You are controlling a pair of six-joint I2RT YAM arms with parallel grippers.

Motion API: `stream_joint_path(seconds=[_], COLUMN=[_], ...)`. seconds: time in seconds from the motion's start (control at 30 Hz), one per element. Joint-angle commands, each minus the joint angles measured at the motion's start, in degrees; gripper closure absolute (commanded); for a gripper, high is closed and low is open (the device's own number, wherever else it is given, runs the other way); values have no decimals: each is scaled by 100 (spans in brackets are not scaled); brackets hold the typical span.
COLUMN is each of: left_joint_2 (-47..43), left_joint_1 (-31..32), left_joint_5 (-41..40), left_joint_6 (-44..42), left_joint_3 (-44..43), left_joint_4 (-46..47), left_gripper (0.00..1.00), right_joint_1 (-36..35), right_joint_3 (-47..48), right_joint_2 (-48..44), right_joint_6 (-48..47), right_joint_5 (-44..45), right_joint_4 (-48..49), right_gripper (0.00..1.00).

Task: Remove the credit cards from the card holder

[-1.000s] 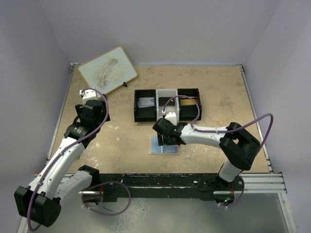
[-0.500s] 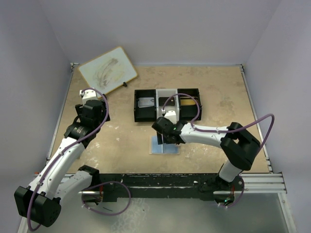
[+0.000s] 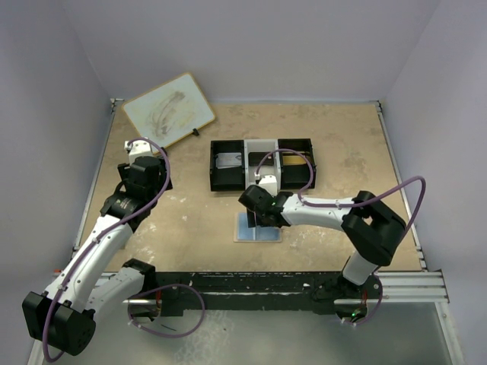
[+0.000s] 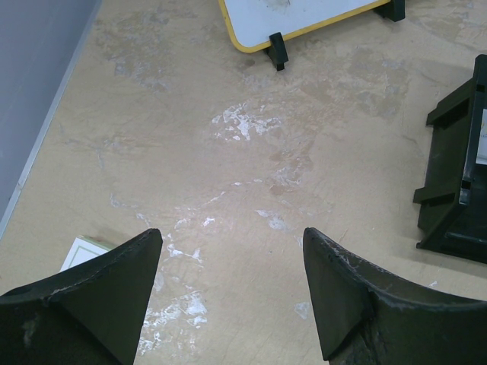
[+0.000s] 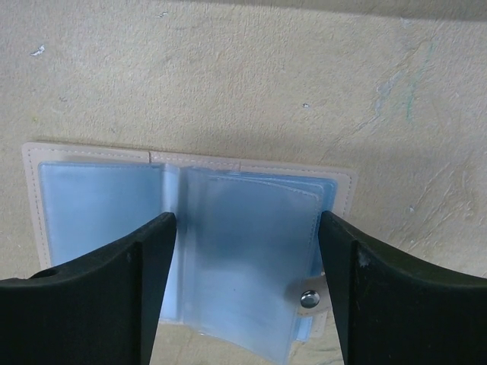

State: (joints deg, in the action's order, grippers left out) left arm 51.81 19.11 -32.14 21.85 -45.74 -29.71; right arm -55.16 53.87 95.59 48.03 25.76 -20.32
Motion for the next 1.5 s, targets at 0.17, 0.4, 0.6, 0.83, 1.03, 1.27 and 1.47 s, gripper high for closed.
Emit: stream_joint_path(seconds=[0.17,0.4,0.6,0.83,1.03,1.27,1.47], left_joint_2=[-9,-26,-23,-30,-21,-8,12], left_joint_1=[-39,-47,-47,-47,-41,-44,-47], left_joint_5=[1,-4,6,28,41,37,41], left_joint_6=[-67,-66,-66,-67,-75,-75,-75], left_joint_3=[-27,-32,-31,-31,-36,-28,-32], left_joint_4=[75,71,70,73,72,78,72], left_gripper=[27,27,27,27,27,27,27], right_joint_1=[60,58,63,87,111,122,121], right_joint_3=[-354,108,453,120,-231,-420,-404], right_joint_2=[248,-234,-9,-36,95,300,338], right_joint_6=[291,-170,19,85,53,35,-49], right_joint_5=[-21,54,426,237,-169,-383,-497], right_joint_4=[-76,-257,-689,-398,54,334,426], right_gripper=[23,22,21,19,22,39,54])
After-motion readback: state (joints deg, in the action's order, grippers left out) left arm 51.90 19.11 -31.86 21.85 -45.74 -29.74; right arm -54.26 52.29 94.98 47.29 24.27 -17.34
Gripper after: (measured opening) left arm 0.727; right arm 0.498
